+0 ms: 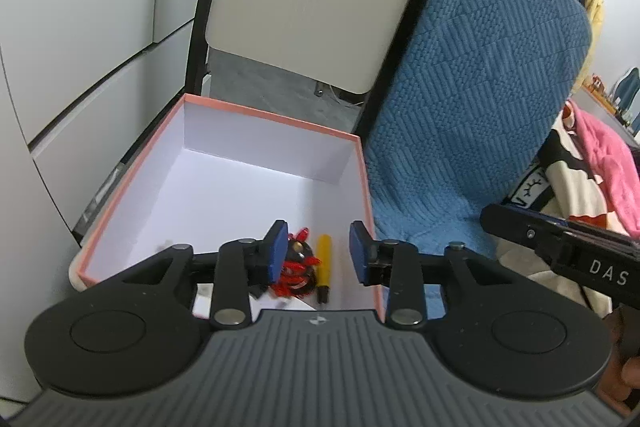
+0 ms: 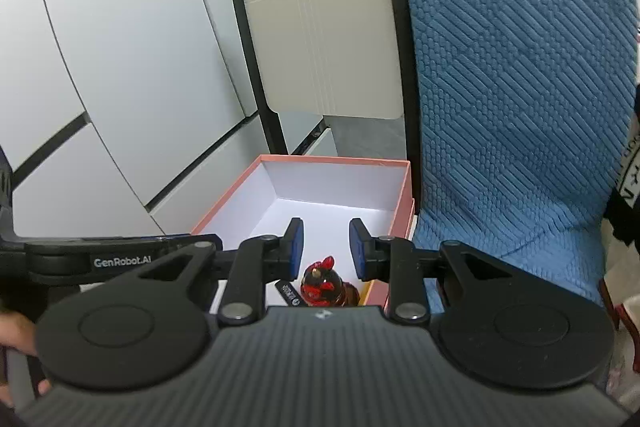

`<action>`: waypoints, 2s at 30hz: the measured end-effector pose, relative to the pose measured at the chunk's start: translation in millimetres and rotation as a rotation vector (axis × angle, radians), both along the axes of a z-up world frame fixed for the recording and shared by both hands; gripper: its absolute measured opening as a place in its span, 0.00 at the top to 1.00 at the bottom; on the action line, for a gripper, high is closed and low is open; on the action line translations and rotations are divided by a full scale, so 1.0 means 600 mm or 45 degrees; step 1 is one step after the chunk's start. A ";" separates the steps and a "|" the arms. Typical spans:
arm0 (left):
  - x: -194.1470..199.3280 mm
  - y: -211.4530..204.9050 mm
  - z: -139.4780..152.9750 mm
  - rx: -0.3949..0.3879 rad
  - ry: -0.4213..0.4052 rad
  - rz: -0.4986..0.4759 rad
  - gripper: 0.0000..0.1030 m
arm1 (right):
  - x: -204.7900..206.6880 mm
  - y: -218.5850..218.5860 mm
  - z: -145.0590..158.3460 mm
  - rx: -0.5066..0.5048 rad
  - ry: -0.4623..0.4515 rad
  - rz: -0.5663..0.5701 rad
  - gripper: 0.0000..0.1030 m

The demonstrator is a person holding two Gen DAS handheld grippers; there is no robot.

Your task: Organize rigid objects

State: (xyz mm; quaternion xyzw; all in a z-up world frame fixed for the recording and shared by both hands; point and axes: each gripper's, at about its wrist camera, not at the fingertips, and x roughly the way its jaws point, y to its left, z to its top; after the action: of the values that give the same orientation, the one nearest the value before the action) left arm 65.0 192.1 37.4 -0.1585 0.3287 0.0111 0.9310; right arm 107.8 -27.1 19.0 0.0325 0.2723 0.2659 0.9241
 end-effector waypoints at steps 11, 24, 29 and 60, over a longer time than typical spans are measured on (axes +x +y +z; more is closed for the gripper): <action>-0.080 -0.070 -0.026 0.017 0.015 -0.002 0.60 | -0.057 -0.044 -0.040 -0.024 0.020 -0.037 0.72; -0.127 -0.090 -0.050 0.049 0.052 0.059 0.42 | -0.100 -0.092 -0.074 -0.057 0.028 -0.069 0.72; -0.129 -0.092 -0.050 0.059 0.054 0.076 0.20 | -0.100 -0.103 -0.081 -0.057 0.033 -0.108 0.23; -0.155 -0.068 -0.051 0.010 0.053 0.162 0.01 | -0.100 -0.096 -0.092 -0.111 0.017 -0.095 0.13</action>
State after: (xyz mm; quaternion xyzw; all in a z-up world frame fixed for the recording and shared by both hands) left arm -28.2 151.5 6.6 -0.1753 0.3373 0.0749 0.9219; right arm 47.7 -84.8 -36.3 0.0042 0.2883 0.2188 0.9322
